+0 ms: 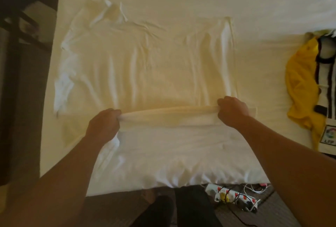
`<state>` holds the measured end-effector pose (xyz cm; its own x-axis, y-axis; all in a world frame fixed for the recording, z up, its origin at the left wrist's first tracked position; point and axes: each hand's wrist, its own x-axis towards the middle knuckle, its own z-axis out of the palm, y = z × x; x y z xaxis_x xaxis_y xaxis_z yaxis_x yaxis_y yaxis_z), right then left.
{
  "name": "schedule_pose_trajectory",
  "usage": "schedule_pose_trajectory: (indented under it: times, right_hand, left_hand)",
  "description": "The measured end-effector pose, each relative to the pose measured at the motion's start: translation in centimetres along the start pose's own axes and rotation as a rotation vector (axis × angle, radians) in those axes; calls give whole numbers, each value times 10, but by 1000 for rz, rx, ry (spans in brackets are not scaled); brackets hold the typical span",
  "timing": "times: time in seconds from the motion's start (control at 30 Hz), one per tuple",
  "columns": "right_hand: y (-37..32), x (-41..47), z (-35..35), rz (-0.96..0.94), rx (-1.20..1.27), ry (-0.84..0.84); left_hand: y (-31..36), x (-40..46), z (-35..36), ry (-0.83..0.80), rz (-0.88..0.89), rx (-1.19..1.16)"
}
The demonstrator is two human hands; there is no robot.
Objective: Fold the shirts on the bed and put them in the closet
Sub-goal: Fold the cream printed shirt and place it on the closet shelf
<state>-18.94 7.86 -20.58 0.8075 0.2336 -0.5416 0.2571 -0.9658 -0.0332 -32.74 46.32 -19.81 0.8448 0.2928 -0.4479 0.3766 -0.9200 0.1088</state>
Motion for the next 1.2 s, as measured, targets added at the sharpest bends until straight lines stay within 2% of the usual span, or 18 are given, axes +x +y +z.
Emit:
schedule_pose_trajectory:
  times: [0.27, 0.53, 0.67, 0.77, 0.83, 0.93, 1.1, 1.2]
  right_hand:
    - [1, 78, -26, -50, -39, 112]
    - [3, 131, -31, -43, -34, 175]
    - [0, 127, -23, 21, 30, 337]
    - [-18, 106, -8, 1, 207, 440]
    - [-34, 88, 8, -98, 219, 384]
    - [-36, 76, 33, -123, 138, 45]
    - [-27, 81, 37, -125, 84, -65]
    - [-40, 78, 28, -80, 55, -77]
  left_hand:
    - [14, 88, -36, 20, 58, 124]
    - [13, 144, -34, 72, 197, 254]
    - [37, 130, -22, 220, 66, 286]
    - [63, 104, 7, 315, 129, 213]
    - [73, 91, 32, 232, 200, 151]
    - [73, 86, 55, 88, 142, 139]
    - [51, 82, 51, 202, 271, 276]
    - [34, 69, 36, 291, 243, 300]
